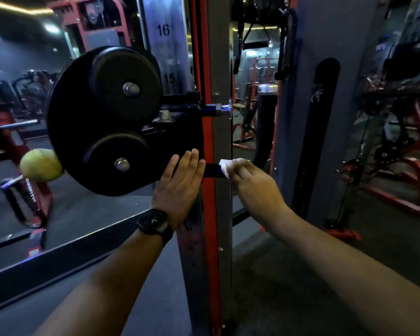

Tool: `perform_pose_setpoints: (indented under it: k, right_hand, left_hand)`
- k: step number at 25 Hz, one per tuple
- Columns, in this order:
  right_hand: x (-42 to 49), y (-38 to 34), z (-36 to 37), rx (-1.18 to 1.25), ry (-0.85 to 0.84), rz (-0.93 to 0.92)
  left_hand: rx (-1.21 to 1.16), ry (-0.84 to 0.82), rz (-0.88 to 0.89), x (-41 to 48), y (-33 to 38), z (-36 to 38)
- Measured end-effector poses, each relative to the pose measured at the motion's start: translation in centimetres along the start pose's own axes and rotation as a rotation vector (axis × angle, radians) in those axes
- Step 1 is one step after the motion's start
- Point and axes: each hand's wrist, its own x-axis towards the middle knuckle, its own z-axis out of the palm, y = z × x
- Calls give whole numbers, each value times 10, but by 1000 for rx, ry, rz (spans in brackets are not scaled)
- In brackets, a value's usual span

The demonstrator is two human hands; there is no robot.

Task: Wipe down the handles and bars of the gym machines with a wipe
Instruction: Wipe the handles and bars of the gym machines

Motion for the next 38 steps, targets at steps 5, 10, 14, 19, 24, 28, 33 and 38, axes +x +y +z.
perform_pose_setpoints:
  k: [5, 10, 14, 19, 24, 28, 33, 38]
  right_hand:
    - [25, -29, 7, -62, -97, -98]
    - [-1, 53, -27, -293, 14, -342]
    - [13, 74, -37, -353, 27, -468]
    - [20, 87, -43, -348, 118, -449]
    - [22, 92, -44, -284, 207, -307]
    - [10, 77, -32, -295, 196, -282]
    - [22, 74, -32, -226, 264, -78]
    - [31, 77, -36, 8, 351, 159]
  left_hand:
    - [61, -29, 46, -1, -2, -6]
    - [115, -51, 40, 0, 0, -5]
    - [123, -47, 44, 2, -1, -5]
    - [161, -24, 55, 8, -5, -6]
    - [174, -6, 31, 9, -5, -1]
    - [182, 24, 32, 9, -5, -1]
    - [179, 26, -24, 20, -7, -4]
    - [193, -28, -3, 24, -11, -5]
